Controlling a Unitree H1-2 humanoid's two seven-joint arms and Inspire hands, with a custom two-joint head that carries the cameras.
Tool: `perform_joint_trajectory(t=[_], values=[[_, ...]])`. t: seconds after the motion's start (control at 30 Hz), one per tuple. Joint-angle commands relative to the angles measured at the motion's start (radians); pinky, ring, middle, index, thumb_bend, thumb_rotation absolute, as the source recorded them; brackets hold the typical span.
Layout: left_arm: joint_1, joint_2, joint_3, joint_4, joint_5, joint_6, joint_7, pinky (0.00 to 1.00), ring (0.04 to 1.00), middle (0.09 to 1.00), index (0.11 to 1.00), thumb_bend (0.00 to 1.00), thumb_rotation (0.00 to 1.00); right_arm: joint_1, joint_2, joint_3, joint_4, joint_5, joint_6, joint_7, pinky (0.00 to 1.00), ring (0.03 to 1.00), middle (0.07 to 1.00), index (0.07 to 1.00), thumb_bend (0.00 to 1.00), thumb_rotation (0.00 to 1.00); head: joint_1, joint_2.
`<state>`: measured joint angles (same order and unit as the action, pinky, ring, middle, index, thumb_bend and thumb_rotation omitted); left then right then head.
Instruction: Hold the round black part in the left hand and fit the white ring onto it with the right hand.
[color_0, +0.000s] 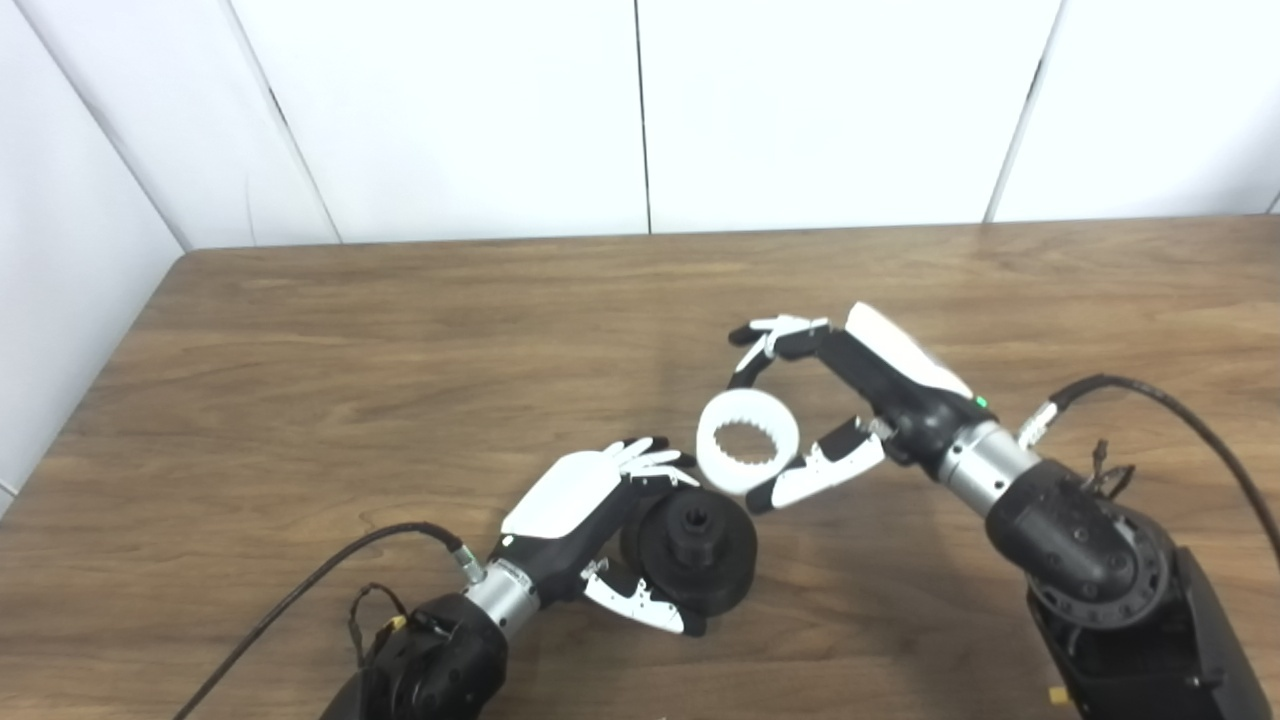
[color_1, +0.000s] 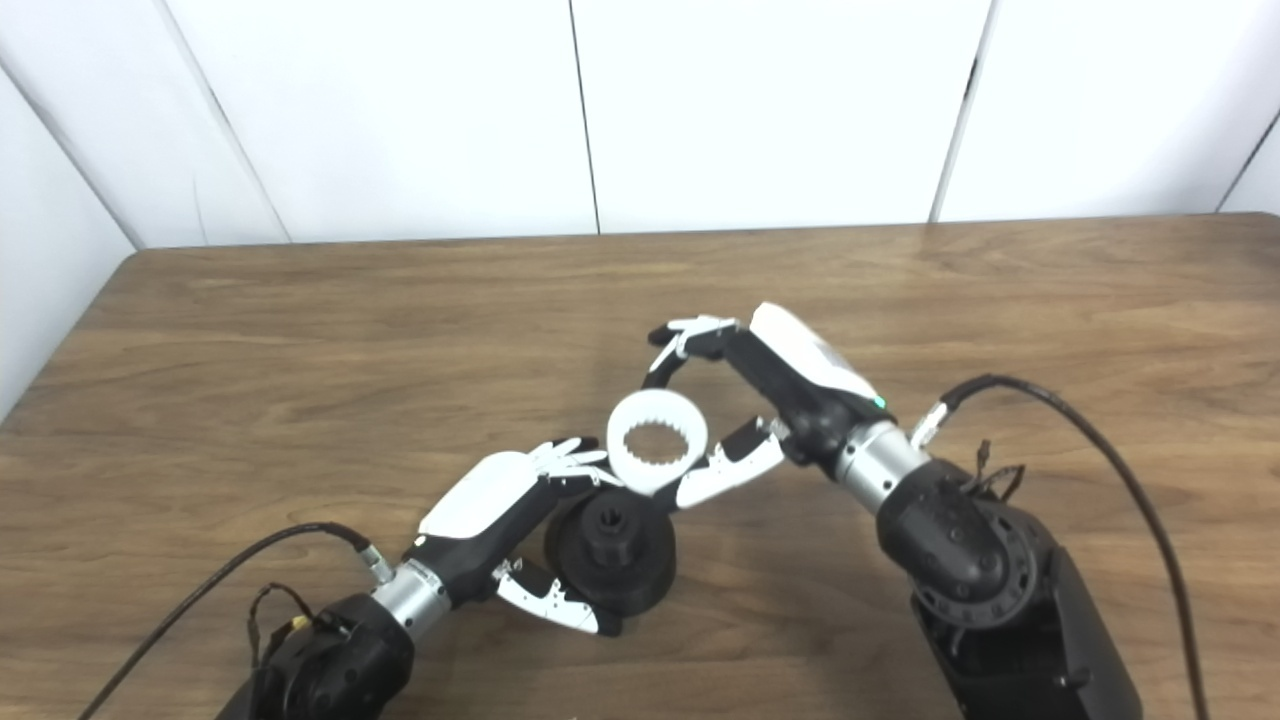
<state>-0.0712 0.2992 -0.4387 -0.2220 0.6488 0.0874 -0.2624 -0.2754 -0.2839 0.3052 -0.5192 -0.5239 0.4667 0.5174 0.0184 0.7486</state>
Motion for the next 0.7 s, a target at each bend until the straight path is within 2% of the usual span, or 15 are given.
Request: perform_joint_trajectory(t=[0.0, 0.67], values=[[0.017, 0.012, -0.020, 0.025, 0.029, 0.014, -0.039, 0.97, 0.975, 0.903, 0.589, 0.83, 0.30, -0.028, 0.008, -0.004, -0.047, 0.000, -0.001, 0.001, 0.84, 0.914, 0.849, 0.489, 0.52, 0.15, 0.002, 0.000], [0.014, 0.009, -0.020, 0.012, 0.027, 0.016, -0.046, 0.97, 0.976, 0.905, 0.578, 0.83, 0.31, 0.005, 0.011, 0.041, -0.005, 0.003, -0.029, -0.001, 0.83, 0.918, 0.851, 0.490, 0.52, 0.15, 0.002, 0.013]])
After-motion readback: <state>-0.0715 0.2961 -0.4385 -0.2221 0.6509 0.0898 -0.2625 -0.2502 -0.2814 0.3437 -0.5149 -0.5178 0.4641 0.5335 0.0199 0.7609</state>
